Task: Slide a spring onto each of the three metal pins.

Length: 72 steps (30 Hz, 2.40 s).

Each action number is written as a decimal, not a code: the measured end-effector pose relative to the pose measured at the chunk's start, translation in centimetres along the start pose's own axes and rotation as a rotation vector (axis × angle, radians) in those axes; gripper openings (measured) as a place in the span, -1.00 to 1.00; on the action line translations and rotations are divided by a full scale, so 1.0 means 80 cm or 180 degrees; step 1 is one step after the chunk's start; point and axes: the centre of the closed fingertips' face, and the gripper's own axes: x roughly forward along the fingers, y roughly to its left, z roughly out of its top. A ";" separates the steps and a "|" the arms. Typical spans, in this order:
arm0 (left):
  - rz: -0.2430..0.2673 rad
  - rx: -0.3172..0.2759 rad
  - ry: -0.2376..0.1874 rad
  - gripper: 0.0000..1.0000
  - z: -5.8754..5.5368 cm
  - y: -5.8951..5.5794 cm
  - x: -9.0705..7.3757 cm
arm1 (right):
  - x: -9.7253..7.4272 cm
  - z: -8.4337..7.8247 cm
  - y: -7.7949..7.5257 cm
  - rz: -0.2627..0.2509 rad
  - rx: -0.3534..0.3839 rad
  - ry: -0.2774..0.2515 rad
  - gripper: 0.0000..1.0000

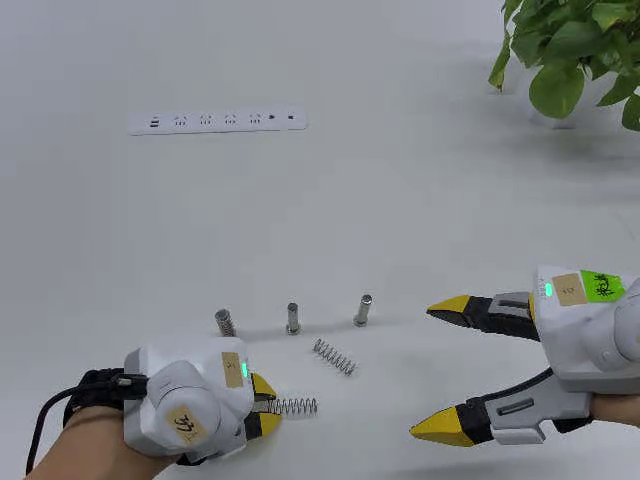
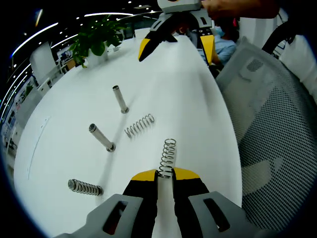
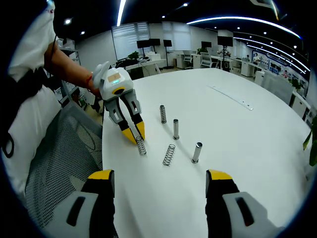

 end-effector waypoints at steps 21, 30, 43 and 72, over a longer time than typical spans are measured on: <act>0.0381 -0.0600 -0.0930 -0.79 0.073 0.005 -0.071 | 0.009 0.074 0.032 0.0080 0.0336 -0.0580 0.26; 0.0554 -0.0846 -0.1435 -0.79 0.114 0.015 -0.112 | 0.010 0.126 0.041 0.0110 0.0940 -0.1147 -0.08; 0.0603 -0.1055 -0.1882 -0.79 0.145 0.020 -0.139 | 0.003 0.158 0.035 0.0146 0.1467 -0.1568 -0.50; 0.0569 -0.0783 -0.1718 -0.79 0.145 0.006 -0.123 | 0.007 0.171 0.052 0.0195 0.1037 -0.1242 -0.77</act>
